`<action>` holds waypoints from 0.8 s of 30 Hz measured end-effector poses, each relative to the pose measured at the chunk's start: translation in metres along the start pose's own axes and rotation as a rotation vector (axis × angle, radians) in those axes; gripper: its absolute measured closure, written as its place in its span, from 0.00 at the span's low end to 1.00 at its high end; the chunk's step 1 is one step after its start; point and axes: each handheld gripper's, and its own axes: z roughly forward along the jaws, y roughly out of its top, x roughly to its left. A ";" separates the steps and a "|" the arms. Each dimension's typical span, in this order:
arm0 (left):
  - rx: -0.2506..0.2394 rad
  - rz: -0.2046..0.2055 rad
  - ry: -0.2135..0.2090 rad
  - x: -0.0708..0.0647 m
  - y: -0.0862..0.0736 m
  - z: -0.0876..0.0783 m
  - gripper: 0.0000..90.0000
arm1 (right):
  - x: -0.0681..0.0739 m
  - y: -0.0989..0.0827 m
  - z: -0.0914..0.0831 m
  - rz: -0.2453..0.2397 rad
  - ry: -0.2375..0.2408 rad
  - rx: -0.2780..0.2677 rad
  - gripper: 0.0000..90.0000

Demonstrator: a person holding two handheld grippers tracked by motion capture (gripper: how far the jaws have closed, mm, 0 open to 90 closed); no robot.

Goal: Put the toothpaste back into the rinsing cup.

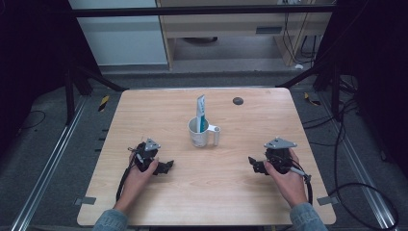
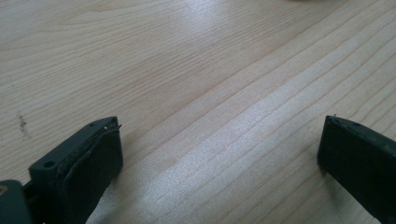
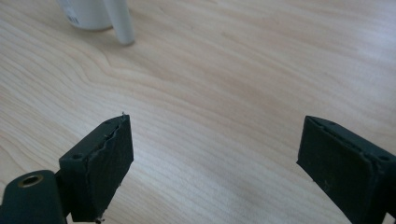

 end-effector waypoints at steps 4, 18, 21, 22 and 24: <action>0.000 0.000 0.000 0.000 0.000 0.000 0.00 | -0.003 -0.013 0.007 0.011 0.004 0.030 0.12; 0.000 0.000 0.000 0.000 0.000 0.000 0.00 | -0.014 -0.039 0.029 0.083 -0.016 0.060 0.11; 0.000 0.000 0.000 0.000 0.000 0.000 0.00 | -0.012 -0.037 0.030 0.098 -0.013 0.065 0.11; 0.000 0.001 0.000 0.000 0.000 0.000 0.00 | -0.012 -0.037 0.031 0.085 -0.021 0.065 0.10; 0.000 0.001 0.000 0.000 0.000 0.000 0.00 | -0.010 -0.036 0.032 0.079 -0.027 0.073 0.09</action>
